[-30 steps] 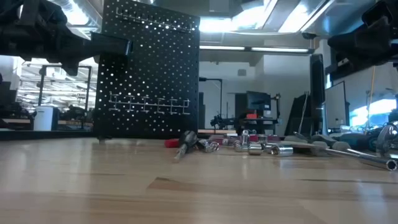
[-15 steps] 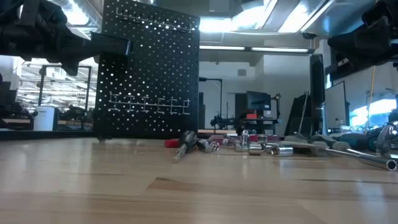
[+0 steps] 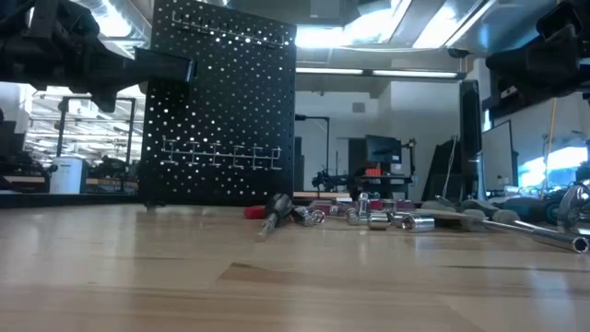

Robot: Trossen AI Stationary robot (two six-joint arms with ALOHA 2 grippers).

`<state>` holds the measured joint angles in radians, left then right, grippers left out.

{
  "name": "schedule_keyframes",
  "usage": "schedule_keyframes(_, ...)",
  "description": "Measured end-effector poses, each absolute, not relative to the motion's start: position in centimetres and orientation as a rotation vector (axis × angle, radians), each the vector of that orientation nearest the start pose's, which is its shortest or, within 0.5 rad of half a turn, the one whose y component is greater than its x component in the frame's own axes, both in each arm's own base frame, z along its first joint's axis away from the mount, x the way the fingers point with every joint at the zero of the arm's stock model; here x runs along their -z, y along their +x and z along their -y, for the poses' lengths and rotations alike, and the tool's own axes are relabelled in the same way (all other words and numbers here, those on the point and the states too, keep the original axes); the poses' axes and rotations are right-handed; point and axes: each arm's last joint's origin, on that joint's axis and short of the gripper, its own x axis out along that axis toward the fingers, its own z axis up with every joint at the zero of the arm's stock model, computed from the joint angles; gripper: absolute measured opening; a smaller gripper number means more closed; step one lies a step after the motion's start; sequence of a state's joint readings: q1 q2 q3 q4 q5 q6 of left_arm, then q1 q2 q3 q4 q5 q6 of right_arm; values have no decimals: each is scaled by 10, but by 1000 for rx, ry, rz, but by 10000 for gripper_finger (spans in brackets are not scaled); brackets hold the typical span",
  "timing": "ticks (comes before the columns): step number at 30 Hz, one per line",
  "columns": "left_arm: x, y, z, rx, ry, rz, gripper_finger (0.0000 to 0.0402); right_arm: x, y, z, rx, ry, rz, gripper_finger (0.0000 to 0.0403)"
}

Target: Hang tools onto peg board

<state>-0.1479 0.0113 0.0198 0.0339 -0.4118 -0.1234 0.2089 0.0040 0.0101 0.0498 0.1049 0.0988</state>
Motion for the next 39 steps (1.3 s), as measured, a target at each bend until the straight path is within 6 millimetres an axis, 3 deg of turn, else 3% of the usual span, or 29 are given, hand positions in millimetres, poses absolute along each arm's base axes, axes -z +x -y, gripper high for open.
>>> schedule_keyframes(18,-173,95,3,-260,-157,64,6,-171,96,-17,-107,108,50,26)
schedule_keyframes(22,-173,95,3,-257,-262,81,6,-172,96,-17,-107,109,60,26)
schedule_keyframes(30,-179,95,2,-215,-728,200,6,-173,95,-17,-111,200,59,26)
schedule_keyframes(39,-177,95,2,-236,-689,185,6,-173,96,-13,48,217,77,26)
